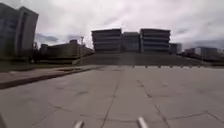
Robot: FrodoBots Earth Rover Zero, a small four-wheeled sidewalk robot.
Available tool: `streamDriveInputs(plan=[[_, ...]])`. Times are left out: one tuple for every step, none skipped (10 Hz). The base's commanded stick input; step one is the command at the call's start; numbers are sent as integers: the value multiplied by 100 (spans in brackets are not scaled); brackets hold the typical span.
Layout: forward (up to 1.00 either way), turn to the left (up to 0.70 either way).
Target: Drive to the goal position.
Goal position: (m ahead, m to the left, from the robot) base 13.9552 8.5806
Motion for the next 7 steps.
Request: streamDriveInputs(plan=[[100, 0], [100, 0], [100, 0], [100, 0], [100, 0], [100, 0], [100, 0]])
